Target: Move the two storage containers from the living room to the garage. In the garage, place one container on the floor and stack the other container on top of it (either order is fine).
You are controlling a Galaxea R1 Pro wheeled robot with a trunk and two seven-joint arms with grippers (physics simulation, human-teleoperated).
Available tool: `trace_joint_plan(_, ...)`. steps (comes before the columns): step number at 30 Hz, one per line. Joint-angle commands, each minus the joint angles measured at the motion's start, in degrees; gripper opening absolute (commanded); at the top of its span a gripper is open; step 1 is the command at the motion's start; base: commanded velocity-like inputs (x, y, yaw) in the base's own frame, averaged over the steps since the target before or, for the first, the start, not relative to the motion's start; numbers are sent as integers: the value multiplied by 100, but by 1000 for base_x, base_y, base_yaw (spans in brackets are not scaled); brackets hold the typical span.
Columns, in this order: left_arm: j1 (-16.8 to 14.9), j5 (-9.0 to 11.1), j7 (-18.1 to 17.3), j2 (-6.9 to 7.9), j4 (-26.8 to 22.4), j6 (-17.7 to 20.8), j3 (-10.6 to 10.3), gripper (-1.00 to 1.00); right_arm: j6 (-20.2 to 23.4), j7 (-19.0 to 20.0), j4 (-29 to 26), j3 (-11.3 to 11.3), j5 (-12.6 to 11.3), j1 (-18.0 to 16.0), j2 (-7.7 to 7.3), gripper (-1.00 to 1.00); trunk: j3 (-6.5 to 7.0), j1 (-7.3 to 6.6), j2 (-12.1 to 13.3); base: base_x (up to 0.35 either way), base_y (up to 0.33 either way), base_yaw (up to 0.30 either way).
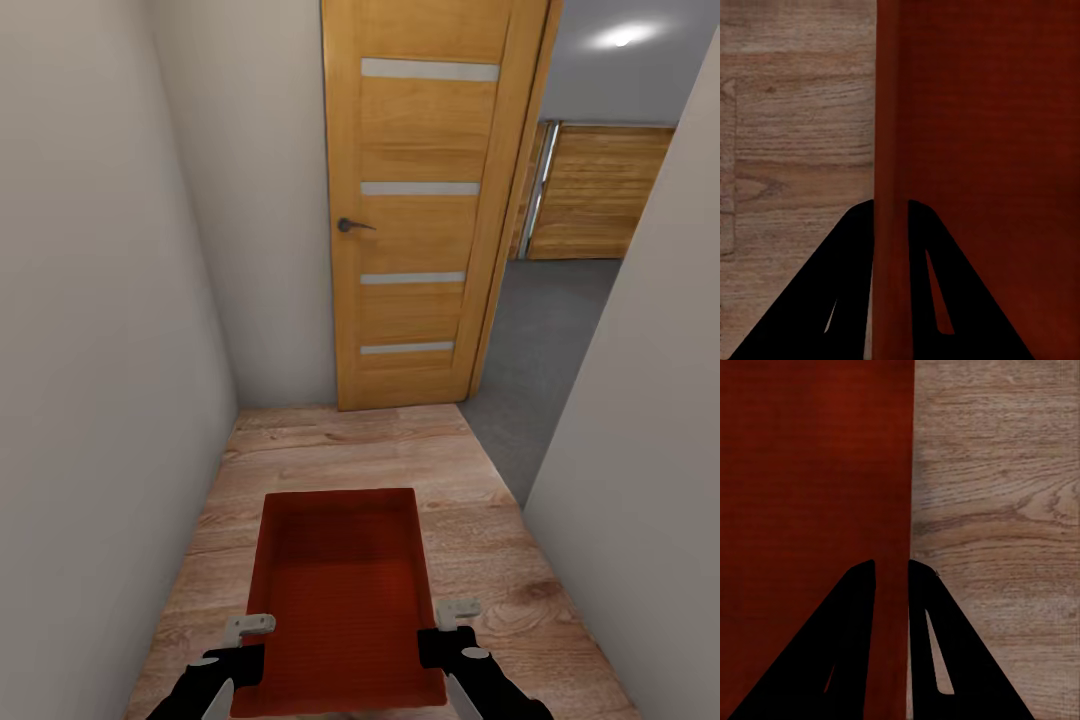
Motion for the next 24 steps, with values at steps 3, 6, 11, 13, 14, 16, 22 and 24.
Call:
trace_joint_plan(3, -5, 142, 52, 5, -207, -3, -55, -100, 23, -25, 0, 50, -113, 0, -3, -100, -6, 3, -2, 343, 80, -53)
trace_joint_plan(6, -5, 145, 53, 5, -207, -3, -55, -100, 23, -25, 0, 50, -113, 0, -3, -100, -6, 3, -2, 343, 80, -146)
trace_joint_plan(11, -5, 144, 51, 5, -206, -3, -55, -100, 23, -27, 0, 50, -112, 0, -3, -100, -6, 3, -2, 343, 80, -210)
trace_joint_plan(13, -5, 144, 54, 5, -207, -3, -55, -100, 23, -27, 0, 50, -112, 0, -3, -100, -6, 3, -2, 343, 80, -236)
trace_joint_plan(14, -5, 145, 53, 5, -207, -3, -55, -100, 23, -26, 0, 50, -112, 0, -3, -100, -6, 3, -2, 343, 80, -241)
trace_joint_plan(16, -5, 146, 53, 5, -208, -3, -55, -100, 23, -28, 0, 50, -112, 0, -3, -100, -6, 3, -2, 343, 80, -243)
trace_joint_plan(22, -5, 143, 52, 5, -208, -3, -55, -100, 23, -26, 0, 50, -112, 0, -3, -100, -6, 3, -2, 343, 82, -245)
trace_joint_plan(24, -5, 143, 54, 5, -208, -3, -55, -100, 23, -26, 0, 50, -112, 0, -3, -100, -6, 3, -2, 343, 84, -247)
